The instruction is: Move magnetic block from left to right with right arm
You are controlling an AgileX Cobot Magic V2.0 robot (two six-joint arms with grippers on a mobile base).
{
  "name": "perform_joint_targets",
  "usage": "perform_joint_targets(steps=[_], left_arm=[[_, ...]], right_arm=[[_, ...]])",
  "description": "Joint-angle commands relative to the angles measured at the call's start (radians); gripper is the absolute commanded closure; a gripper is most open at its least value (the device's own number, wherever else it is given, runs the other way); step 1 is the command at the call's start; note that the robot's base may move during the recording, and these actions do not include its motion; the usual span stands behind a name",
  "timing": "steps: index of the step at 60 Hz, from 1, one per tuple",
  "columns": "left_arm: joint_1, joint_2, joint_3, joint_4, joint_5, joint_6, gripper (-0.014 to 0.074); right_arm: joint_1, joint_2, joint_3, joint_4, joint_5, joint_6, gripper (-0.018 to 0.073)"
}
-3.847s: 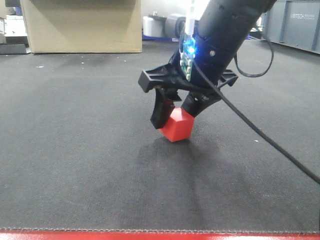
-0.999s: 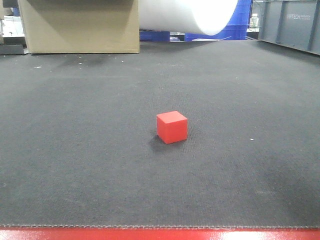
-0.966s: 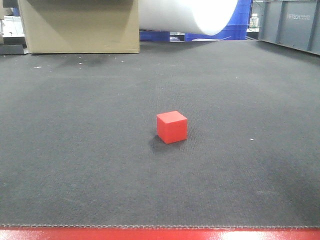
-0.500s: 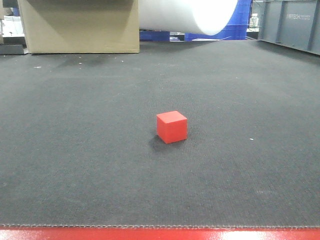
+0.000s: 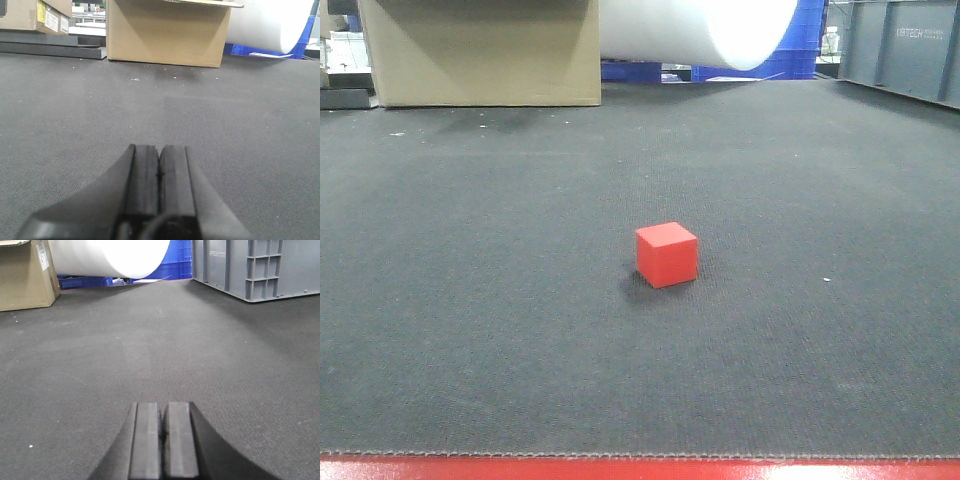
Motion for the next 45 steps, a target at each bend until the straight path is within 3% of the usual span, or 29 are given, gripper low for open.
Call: perform_joint_targets(steps=[1, 45], left_arm=[[0.002, -0.014, 0.009, 0.0, -0.088, -0.007, 0.0713], [0.002, -0.014, 0.009, 0.0, -0.088, -0.007, 0.0713]], right_arm=[[-0.006, -0.019, -0.005, 0.001, -0.086, -0.011, 0.0491], [-0.006, -0.019, -0.005, 0.001, -0.086, -0.011, 0.0491]])
